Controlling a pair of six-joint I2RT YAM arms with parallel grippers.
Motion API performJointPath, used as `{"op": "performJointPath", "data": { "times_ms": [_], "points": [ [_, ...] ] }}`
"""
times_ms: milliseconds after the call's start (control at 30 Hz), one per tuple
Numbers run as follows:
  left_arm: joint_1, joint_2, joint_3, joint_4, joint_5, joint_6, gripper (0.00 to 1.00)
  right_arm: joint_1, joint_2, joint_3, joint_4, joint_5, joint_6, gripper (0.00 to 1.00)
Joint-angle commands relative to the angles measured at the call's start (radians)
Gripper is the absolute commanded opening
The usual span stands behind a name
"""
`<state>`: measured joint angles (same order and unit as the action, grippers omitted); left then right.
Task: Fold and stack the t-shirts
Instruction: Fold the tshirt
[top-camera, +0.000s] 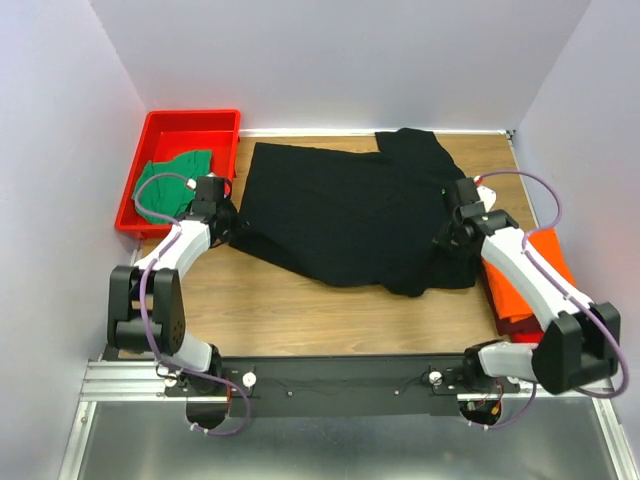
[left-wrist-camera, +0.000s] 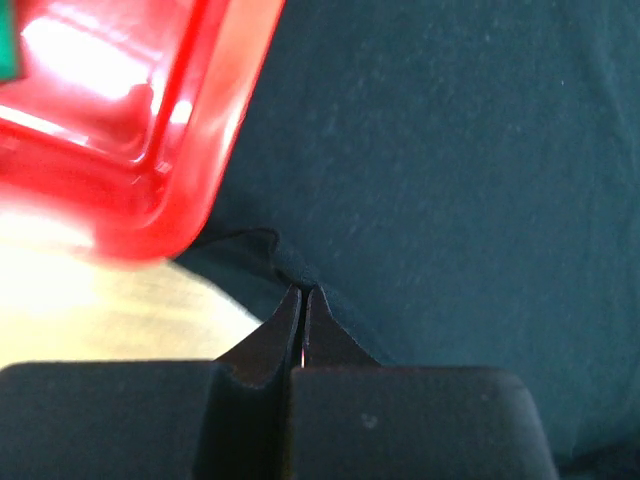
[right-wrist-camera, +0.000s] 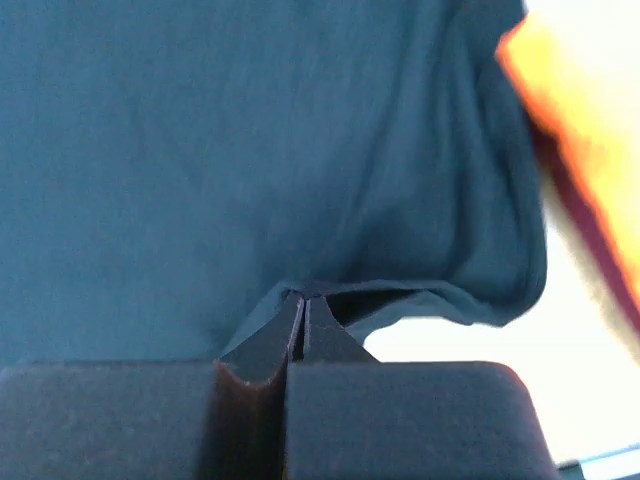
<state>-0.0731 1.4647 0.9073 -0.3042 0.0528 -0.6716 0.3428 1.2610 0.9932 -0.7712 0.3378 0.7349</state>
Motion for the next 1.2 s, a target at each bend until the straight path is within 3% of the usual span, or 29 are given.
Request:
{"op": "performJointPath", "data": {
  "times_ms": [0,400,1167],
  "points": [
    [-0.014,0.068,0.062,0.037,-0.016,-0.019,0.0,-0.119,0.073,0.042,0.154,-0.138,-0.106,0.01],
    [-0.017,0.236,0.202,0.031,-0.033,-0.051,0.0,-0.306,0.258,0.102,0.274,-0.296,-0.124,0.01],
    [0.018,0.306,0.321,-0.053,-0.142,-0.034,0.0,-0.406,0.301,0.116,0.368,-0.348,-0.054,0.01]
  ]
}}
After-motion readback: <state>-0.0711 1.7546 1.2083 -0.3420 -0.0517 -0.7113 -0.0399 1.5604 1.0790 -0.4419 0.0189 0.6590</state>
